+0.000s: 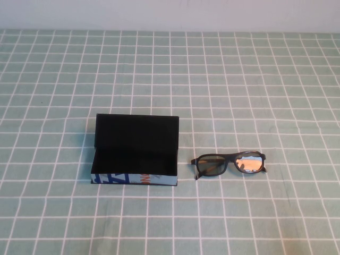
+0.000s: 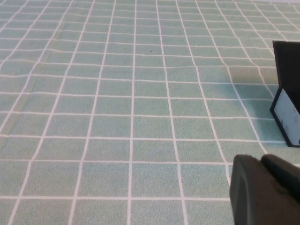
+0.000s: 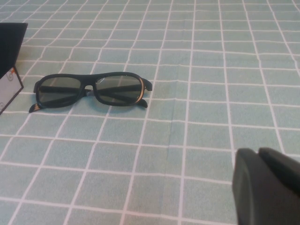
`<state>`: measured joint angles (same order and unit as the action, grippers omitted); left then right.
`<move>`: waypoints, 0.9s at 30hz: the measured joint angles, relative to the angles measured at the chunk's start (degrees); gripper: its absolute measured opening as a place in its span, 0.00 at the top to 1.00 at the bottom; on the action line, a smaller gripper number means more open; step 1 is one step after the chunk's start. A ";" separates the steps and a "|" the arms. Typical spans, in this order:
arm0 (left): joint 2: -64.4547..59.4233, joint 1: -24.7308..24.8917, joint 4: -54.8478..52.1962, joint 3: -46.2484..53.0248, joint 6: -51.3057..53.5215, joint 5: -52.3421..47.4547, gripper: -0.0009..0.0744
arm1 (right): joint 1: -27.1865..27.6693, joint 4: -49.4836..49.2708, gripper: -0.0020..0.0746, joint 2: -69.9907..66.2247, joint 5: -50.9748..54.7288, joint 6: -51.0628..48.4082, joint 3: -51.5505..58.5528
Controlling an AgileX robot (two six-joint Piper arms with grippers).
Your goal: Return glasses to glasses case
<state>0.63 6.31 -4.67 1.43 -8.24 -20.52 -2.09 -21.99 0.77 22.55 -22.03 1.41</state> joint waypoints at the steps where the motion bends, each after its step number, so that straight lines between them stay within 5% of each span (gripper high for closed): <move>1: 0.00 0.00 0.00 0.00 0.00 0.00 0.99 | 0.00 0.00 0.99 0.00 0.00 0.00 0.00; 27: 0.00 0.00 -0.15 0.00 0.00 0.00 0.99 | 0.00 0.55 0.99 0.00 -0.45 0.00 0.05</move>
<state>0.63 6.31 -4.82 1.43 -8.24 -20.52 -2.09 -21.44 0.77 22.11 -22.03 1.46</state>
